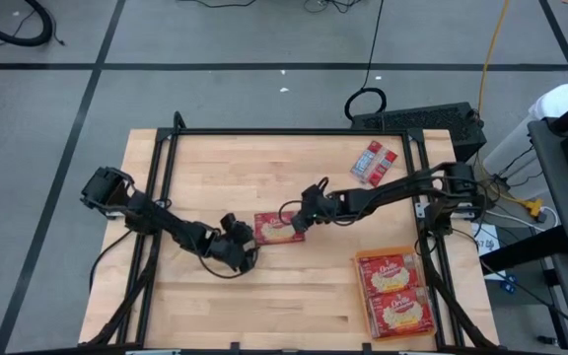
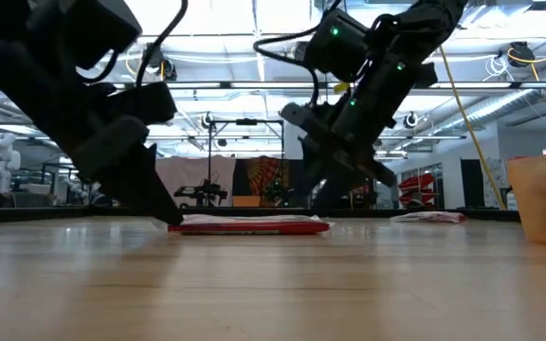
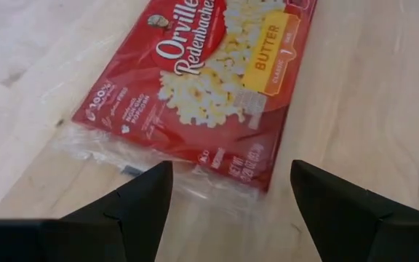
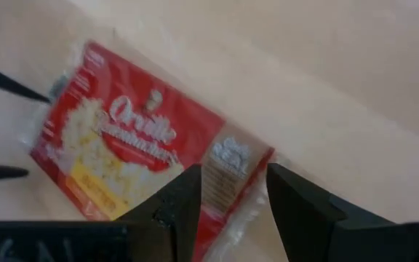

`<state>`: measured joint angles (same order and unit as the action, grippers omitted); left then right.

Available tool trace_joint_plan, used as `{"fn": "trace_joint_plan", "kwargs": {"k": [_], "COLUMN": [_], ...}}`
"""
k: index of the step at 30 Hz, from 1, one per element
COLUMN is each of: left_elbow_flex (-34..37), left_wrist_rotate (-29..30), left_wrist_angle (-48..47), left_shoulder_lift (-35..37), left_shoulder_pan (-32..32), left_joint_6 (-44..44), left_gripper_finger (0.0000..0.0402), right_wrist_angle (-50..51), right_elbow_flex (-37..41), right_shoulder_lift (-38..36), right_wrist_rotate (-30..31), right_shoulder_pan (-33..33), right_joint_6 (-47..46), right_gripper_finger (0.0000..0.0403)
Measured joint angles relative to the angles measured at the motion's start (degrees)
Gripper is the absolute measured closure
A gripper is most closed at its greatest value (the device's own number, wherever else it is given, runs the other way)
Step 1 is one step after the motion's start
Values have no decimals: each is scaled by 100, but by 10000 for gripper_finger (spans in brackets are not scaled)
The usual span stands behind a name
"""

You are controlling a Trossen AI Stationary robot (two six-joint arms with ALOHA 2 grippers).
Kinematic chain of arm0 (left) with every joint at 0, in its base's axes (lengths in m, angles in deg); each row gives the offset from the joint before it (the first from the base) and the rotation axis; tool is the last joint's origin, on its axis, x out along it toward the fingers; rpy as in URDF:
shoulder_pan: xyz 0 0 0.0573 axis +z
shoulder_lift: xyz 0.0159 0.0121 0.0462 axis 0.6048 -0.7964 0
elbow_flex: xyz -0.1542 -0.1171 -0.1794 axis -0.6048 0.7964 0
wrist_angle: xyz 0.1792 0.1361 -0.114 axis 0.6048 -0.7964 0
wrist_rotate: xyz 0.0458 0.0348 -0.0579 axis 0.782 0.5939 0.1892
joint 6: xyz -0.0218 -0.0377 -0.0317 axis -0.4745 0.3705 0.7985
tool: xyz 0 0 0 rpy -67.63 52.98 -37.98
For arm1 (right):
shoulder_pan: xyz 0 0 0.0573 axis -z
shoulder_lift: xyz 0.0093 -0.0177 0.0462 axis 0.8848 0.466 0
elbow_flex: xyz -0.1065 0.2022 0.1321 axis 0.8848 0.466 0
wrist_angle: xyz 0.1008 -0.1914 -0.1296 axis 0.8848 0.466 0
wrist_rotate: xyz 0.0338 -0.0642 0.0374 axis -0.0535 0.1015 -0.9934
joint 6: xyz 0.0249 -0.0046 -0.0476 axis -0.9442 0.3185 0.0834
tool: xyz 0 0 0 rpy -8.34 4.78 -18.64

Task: Sort popcorn bags into baskets
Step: Put the popcorn pack into the orange bin

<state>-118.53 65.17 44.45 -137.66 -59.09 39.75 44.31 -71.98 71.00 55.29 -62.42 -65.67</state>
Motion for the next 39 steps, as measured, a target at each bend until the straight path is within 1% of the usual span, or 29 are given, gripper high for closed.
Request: {"fn": "trace_joint_plan", "kwargs": {"k": [4, 10, 13, 15, 18, 21, 24, 28, 30, 33, 36, 39], "left_elbow_flex": [0, -17, -28, -26, -22, -15, -13, -11, -10, -7, -7, -4], "left_wrist_rotate": [-161, -521, -500, -510, -534, -542, -553, -540, -538, -533, -512, -478], "left_wrist_angle": [-38, 149, 273, 275, 275, 290, 297, 321, 349, 364, 369, 367], "left_shoulder_lift": [-6, -376, -500, -505, -507, -511, -513, -518, -519, -521, -522, -527], "left_shoulder_pan": [160, 461, 477, 477, 457, 449, 449, 447, 445, 445, 445, 445], "left_joint_6": [-105, -228, -259, -254, -252, -250, -257, -257, -257, -257, -257, -250], "left_gripper_finger": [119, 119, 119, 119, 119, 119, 119, 119, 119, 119, 119, 119], "right_wrist_angle": [15, 8, 65, 160, 156, -100, -614, -980, -1039, -1192, -1207, -1226], "right_elbow_flex": [0, 0, 0, 15, 171, 335, 522, 573, 573, 577, 581, 581], "right_shoulder_lift": [136, 136, 136, 184, 217, 199, 193, 206, 206, 216, 221, 220], "right_wrist_rotate": [-16, 165, 171, 311, 286, 264, 36, -86, -185, -289, -314, -266], "right_shoulder_pan": [-32, 8, 12, 12, 12, -20, -53, -123, -153, -247, -355, -368], "right_joint_6": [-2, 185, 253, 158, -57, -229, -230, -267, -199, -58, 184, 433], "right_gripper_finger": [252, 250, 240, 229, 209, 188, 173, 168, 174, 198, 244, 306]}}
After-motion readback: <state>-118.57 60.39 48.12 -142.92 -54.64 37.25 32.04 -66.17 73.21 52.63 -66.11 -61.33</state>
